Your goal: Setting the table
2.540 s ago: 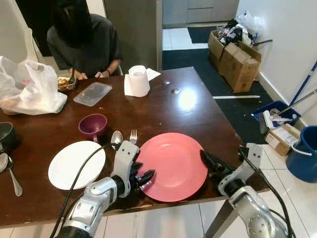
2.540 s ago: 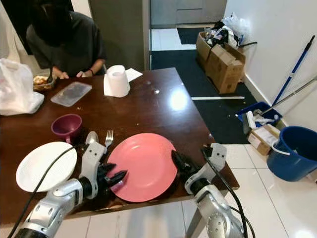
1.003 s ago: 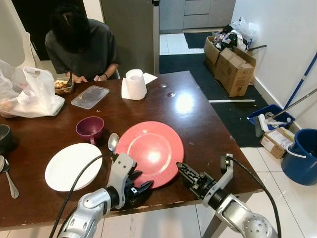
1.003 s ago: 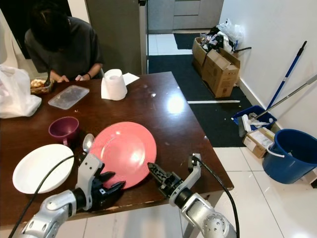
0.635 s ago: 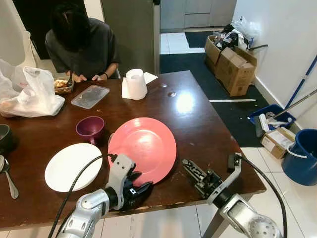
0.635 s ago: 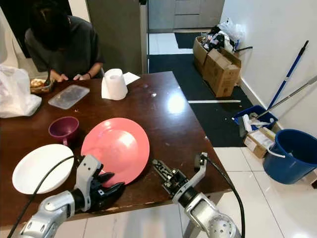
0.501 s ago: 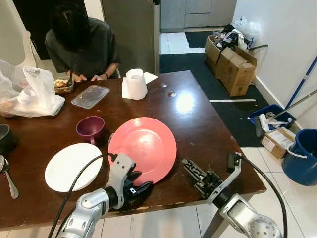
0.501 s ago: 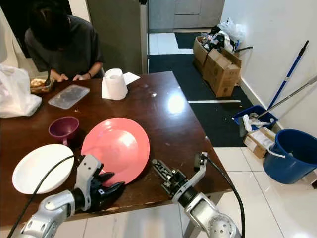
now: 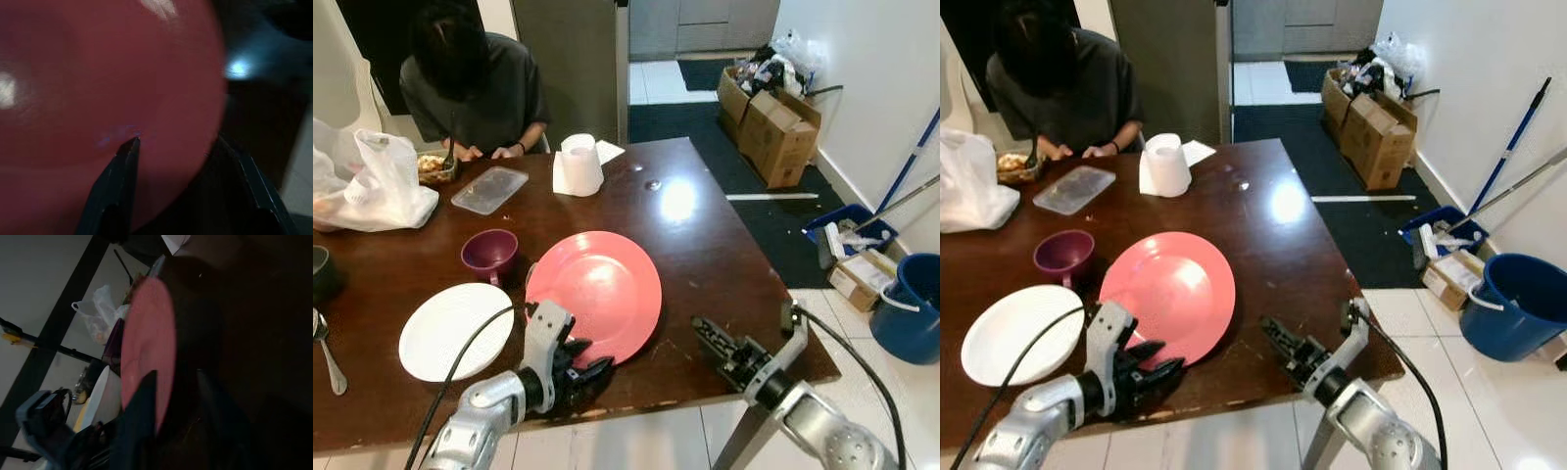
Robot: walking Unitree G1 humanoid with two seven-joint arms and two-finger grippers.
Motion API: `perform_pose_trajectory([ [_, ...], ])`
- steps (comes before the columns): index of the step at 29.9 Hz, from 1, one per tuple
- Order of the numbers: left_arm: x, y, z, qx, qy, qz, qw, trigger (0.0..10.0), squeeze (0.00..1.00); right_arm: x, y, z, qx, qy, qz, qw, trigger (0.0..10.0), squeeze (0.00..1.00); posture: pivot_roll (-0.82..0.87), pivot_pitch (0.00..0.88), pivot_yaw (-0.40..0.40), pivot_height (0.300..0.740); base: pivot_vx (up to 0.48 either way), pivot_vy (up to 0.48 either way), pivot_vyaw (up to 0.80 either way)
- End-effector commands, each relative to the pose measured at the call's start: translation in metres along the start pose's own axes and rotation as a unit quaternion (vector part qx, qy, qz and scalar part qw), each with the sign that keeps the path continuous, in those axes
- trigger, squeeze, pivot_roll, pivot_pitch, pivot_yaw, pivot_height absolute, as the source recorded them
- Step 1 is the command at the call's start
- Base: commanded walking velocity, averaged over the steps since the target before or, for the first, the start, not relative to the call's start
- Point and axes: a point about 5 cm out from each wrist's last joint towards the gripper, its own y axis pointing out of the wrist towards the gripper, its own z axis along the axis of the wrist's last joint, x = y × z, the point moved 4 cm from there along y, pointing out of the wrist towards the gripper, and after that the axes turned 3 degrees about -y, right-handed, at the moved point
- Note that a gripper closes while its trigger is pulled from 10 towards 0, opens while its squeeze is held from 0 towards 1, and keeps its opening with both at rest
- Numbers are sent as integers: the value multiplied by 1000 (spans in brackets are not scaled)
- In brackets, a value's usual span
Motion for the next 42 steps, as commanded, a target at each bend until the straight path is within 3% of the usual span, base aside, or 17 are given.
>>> perform_pose_trajectory([
  [1,16,0,-5,-24,2,-50,998,10000,0,4,2,1,-2,-14,-11,1000,10000,902,-71,0,107,740,0,0,0],
  [2,22,1,-3,-26,10,-66,997,10000,0,4,3,3,1,-17,-13,1000,10000,902,-71,0,108,740,0,0,0],
  [3,27,3,-2,-31,18,-80,996,10000,0,4,4,5,4,-22,-14,1000,10000,165,-71,0,110,740,0,0,0],
  [4,32,6,-2,-35,28,-92,995,10000,0,4,5,8,8,-25,-14,1000,10000,0,-71,0,110,740,0,0,0],
  [8,39,22,3,-30,53,-95,994,10000,0,3,7,17,22,-36,-14,999,10000,0,-76,0,114,740,0,0,0],
  [11,53,40,29,-3,62,-115,991,10000,0,-1,6,29,38,-49,-11,998,10000,0,-84,0,116,740,0,0,0],
  [17,59,41,59,32,81,-128,988,10000,0,-1,5,31,40,-56,-12,998,10000,0,-91,0,116,740,0,0,0],
  [20,43,36,79,59,93,-92,990,10000,0,-2,5,31,41,-57,-11,997,10000,0,-91,0,116,740,0,0,0],
  [21,11,28,93,71,134,-3,988,10000,0,-3,7,29,42,-58,-9,997,10000,0,-82,0,119,740,0,0,0],
  [24,11,28,93,71,134,-3,988,10000,0,-3,7,29,42,-58,-9,997,10000,0,-82,0,119,740,0,0,0],
  [25,-26,16,99,71,177,107,976,10000,0,-5,9,26,40,-57,-6,998,10000,0,-66,0,119,740,0,0,0],
  [26,-26,16,99,71,177,107,976,10000,0,-5,9,26,40,-57,-6,998,10000,0,-66,0,119,740,0,0,0],
  [29,-60,-3,90,40,214,198,956,10000,0,-8,13,20,35,-55,-2,998,10000,0,-65,0,120,740,0,0,0],
  [33,-78,-23,78,18,196,239,951,10000,0,-9,13,19,33,-55,-1,998,10000,0,-67,0,120,740,0,0,0],
  [35,-78,-23,78,18,196,239,951,10000,0,-9,13,19,33,-55,-1,998,10000,0,-67,0,120,740,0,0,0],
  [37,-93,-40,58,-9,169,272,947,10000,0,-8,11,19,33,-55,-2,998,10000,0,-64,0,120,740,0,0,0],
  [42,-103,-57,17,-60,128,295,945,10000,0,-8,11,18,31,-56,-3,998,10000,0,-64,0,120,740,0,0,0],
])
